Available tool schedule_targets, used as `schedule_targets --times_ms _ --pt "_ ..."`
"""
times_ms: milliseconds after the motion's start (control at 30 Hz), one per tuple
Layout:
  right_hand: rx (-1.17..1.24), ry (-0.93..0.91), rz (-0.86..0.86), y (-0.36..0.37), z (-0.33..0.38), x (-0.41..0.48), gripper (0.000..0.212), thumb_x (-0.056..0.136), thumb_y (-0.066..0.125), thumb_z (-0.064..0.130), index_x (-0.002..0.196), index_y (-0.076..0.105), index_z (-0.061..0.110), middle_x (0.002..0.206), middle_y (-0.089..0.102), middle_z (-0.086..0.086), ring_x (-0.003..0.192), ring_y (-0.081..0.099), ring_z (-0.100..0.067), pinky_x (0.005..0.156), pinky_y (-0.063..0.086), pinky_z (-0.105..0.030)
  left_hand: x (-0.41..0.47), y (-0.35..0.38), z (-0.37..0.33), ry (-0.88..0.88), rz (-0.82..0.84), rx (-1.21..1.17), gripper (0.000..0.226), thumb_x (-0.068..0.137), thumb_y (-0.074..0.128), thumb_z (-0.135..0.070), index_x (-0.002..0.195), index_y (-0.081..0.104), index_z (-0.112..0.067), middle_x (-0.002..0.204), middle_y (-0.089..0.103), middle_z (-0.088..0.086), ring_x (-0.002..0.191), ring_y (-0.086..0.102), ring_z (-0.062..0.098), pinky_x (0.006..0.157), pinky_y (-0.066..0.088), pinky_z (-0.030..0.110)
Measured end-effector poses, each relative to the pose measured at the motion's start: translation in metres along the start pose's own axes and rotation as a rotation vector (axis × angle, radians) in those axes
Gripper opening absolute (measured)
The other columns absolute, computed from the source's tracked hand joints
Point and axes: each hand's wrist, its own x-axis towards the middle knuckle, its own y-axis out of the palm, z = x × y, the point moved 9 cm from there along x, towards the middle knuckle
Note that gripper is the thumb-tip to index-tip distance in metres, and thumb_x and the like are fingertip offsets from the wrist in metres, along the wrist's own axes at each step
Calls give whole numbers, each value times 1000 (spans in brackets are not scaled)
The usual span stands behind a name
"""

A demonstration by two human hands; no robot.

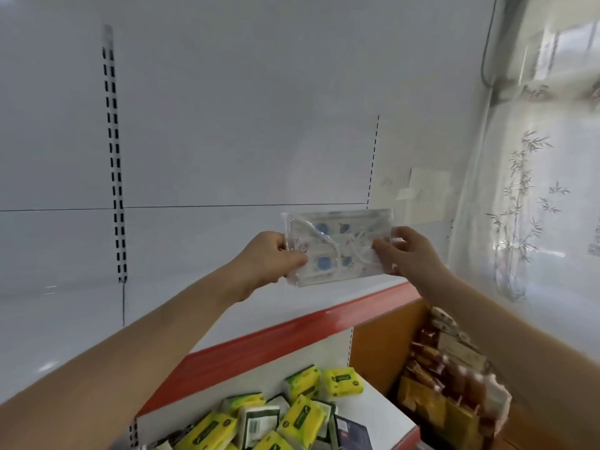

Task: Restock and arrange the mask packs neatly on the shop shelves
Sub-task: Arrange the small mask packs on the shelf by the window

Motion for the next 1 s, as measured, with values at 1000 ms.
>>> schedule_targets --times_ms 1000 --pt "-201 148 267 -82 -215 257 13 89 61 15 86 51 7 76 54 -3 63 48 -13 55 38 -23 241 177 36 -184 8 373 11 88 56 -16 81 54 -8 75 63 11 58 61 12 48 39 18"
